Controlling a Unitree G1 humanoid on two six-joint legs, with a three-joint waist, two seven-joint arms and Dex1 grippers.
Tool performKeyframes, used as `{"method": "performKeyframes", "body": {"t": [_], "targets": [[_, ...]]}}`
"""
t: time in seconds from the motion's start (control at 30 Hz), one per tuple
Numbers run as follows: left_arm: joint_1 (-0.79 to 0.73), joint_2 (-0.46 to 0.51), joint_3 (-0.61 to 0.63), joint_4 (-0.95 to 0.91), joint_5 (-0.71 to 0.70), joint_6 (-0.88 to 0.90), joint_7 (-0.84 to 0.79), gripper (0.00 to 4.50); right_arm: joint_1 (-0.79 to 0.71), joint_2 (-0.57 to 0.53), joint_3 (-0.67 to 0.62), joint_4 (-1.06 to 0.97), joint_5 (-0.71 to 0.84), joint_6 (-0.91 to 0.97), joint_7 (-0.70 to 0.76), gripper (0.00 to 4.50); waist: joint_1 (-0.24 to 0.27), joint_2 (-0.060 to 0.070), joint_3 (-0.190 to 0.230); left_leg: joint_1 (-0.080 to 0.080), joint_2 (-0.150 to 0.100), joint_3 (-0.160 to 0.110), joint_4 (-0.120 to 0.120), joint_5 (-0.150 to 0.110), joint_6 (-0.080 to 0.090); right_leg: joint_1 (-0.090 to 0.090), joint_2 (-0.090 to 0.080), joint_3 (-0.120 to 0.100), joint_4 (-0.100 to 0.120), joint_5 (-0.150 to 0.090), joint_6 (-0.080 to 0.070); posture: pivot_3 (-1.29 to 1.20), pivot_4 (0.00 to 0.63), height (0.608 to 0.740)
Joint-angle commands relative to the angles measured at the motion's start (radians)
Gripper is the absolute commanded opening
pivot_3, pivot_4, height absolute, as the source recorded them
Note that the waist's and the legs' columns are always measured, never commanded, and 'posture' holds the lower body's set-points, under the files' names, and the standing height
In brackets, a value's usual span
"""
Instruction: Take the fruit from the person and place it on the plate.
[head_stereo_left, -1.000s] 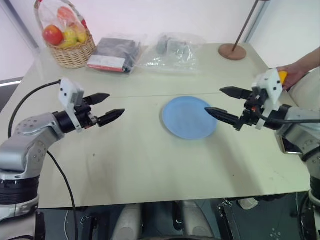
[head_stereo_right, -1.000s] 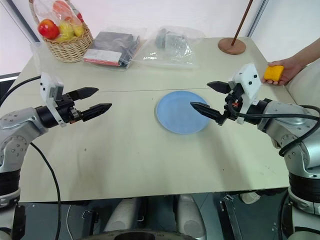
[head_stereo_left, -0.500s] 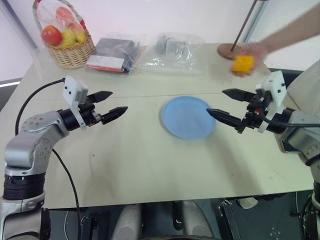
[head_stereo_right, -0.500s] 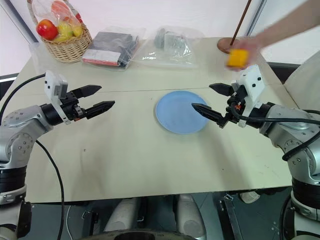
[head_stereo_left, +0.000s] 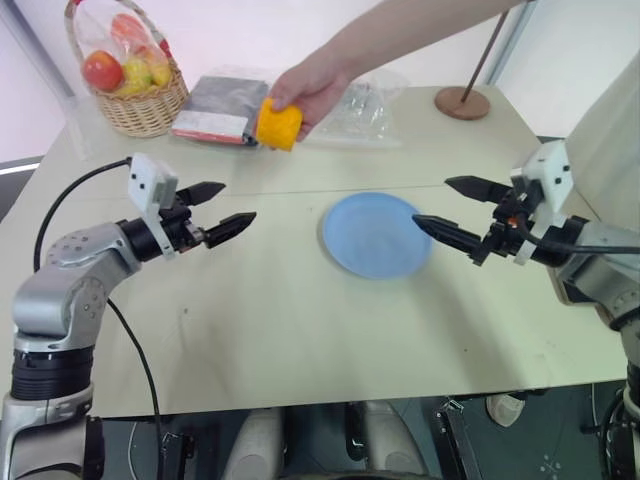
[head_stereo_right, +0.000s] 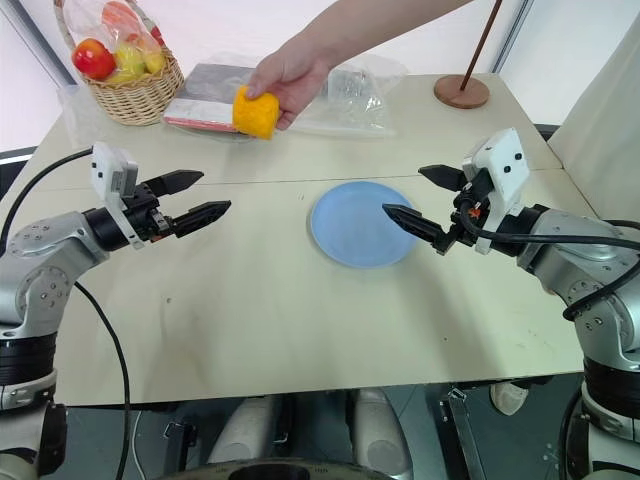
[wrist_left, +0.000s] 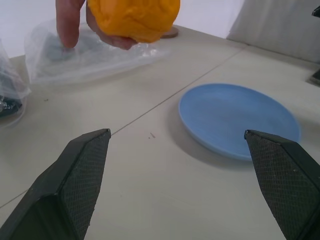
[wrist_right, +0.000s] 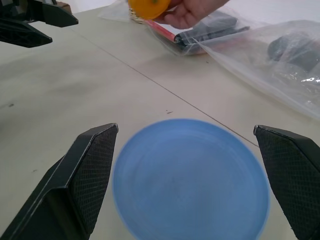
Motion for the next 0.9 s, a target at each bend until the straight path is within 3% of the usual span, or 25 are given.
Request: {"method": "performKeyframes", "body": {"t": [0.03, 0.43, 0.9], "targets": [[-0.016, -0.044, 0.024, -0.038, 0.032, -0.046, 0.092, 4.50, -0.021, 0.001, -0.020, -0.040, 0.019, -0.009, -0.007, 4.45, 0.000, 0.000, 0.000, 0.000, 0.000, 0.000, 0.000, 0.000, 0.000, 0.000, 0.000, 0.000, 0.000, 0.000, 0.000, 0.00, 0.150, 0.740], [-0.070, -0.266, -0.053, -0.051, 0.167, -0.173, 0.332, 4.50, -0.039, 0.011, 0.003, -0.037, 0.016, -0.009, -0.010, 4.45, 0.006, -0.001, 0.000, -0.001, 0.000, 0.000, 0.000, 0.000, 0.000, 0.000, 0.000, 0.000, 0.000, 0.001, 0.002, 0.00, 0.150, 0.740], [-0.145, -0.330, -0.116, 0.007, 0.269, -0.274, 0.357, 4.50, -0.033, 0.010, -0.003, -0.059, 0.025, 0.003, -0.022, 4.45, 0.016, -0.001, 0.000, -0.001, 0.000, 0.000, 0.000, 0.000, 0.000, 0.000, 0.001, 0.000, 0.000, 0.001, 0.002, 0.00, 0.150, 0.740]]}}
